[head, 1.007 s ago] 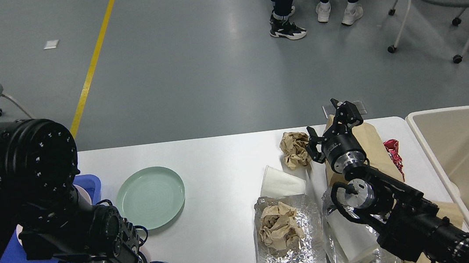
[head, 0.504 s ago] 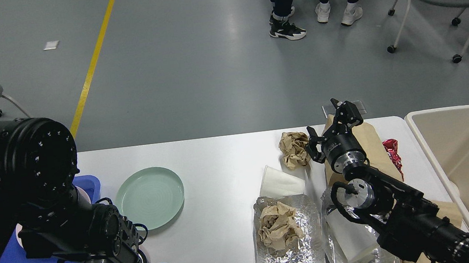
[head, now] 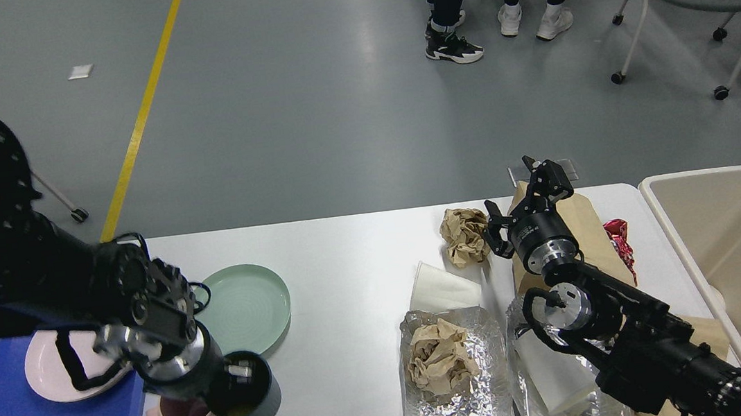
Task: Tidy desktop
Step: 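Lift the dark green cup and carry it off the table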
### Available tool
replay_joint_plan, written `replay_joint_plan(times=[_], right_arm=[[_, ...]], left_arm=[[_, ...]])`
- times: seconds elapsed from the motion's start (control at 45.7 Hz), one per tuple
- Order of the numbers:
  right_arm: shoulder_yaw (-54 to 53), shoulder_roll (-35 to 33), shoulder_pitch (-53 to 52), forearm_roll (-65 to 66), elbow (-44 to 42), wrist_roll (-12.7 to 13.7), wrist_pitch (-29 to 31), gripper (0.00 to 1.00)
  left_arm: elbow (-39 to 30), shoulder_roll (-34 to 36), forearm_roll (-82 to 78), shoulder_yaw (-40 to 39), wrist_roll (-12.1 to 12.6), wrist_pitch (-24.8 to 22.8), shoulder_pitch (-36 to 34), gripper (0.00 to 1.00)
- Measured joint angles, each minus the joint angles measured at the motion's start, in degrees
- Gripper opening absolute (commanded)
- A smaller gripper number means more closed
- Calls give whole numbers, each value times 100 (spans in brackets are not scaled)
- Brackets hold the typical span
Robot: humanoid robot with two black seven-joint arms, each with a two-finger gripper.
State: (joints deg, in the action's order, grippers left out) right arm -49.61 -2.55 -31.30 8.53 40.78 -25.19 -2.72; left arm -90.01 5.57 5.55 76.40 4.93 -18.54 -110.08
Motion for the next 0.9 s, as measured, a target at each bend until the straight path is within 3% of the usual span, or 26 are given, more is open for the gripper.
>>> replay_joint_plan(times=[0.241,0.438,0.657,0.898], right_arm=[[0,0,0,0,0,0,0,100],[-1,0,1,0,0,-3,0,100],[-3,0,1,0,0,-3,0,100],[-3,1,1,-1,0,-4,0,100]], left_arm=[[0,1087,-244,-10,-12,-2245,-1899,0],[0,1692,-261,213,5,-3219,-2935,0],[-2,2038,-280,875,-31,-3162,-2924,0],[311,3242,-1234,1421,-37,-1659,-1578,0]])
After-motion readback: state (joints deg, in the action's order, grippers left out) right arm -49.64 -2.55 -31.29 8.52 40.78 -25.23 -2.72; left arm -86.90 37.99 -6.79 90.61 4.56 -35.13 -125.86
